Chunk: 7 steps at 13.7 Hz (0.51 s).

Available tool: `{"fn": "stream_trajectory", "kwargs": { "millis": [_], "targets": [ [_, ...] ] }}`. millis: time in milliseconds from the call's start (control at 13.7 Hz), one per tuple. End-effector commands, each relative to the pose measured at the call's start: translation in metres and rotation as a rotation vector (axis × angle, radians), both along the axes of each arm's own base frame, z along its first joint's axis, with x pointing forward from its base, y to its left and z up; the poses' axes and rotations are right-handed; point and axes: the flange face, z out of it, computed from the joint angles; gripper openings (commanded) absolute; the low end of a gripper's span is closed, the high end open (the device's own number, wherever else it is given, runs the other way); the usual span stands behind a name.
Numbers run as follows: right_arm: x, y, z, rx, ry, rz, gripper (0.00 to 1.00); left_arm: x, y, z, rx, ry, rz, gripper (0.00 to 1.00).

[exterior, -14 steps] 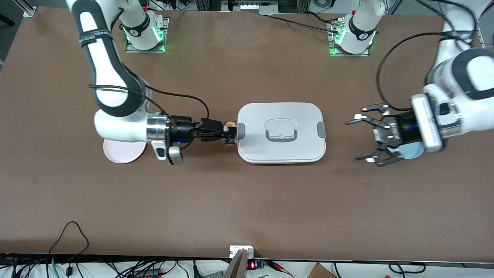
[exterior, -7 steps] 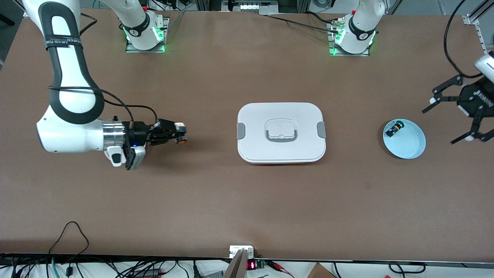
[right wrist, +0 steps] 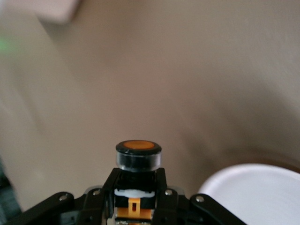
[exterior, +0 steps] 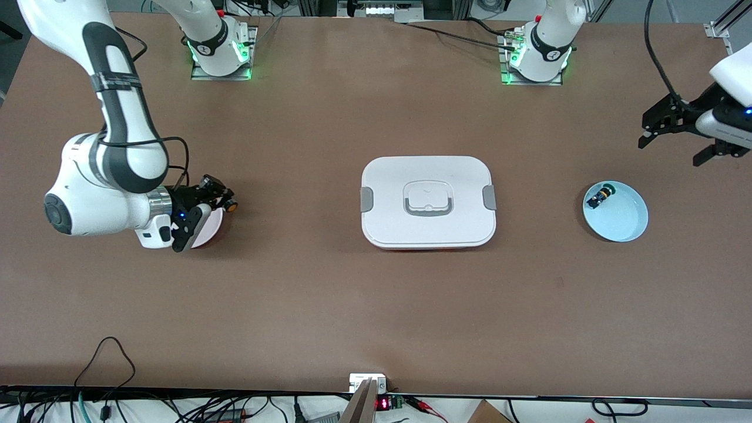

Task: Transfer orange switch to right arm and place
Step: 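Lower the orange switch into the white dish and open the right gripper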

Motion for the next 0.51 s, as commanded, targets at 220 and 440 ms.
{"fn": "stream_trajectory", "kwargs": {
  "millis": [220,440],
  "targets": [
    [-0.016,-0.076,-0.047,-0.134,-0.210,0.470,0.06,-0.001,0.011,-0.014,0.096,0.129,0.313,1.00],
    [-0.026,-0.090,-0.070,-0.159,-0.286,0.560,0.06,0.000,0.018,-0.008,0.080,0.114,0.330,1.00]
  ]
}}
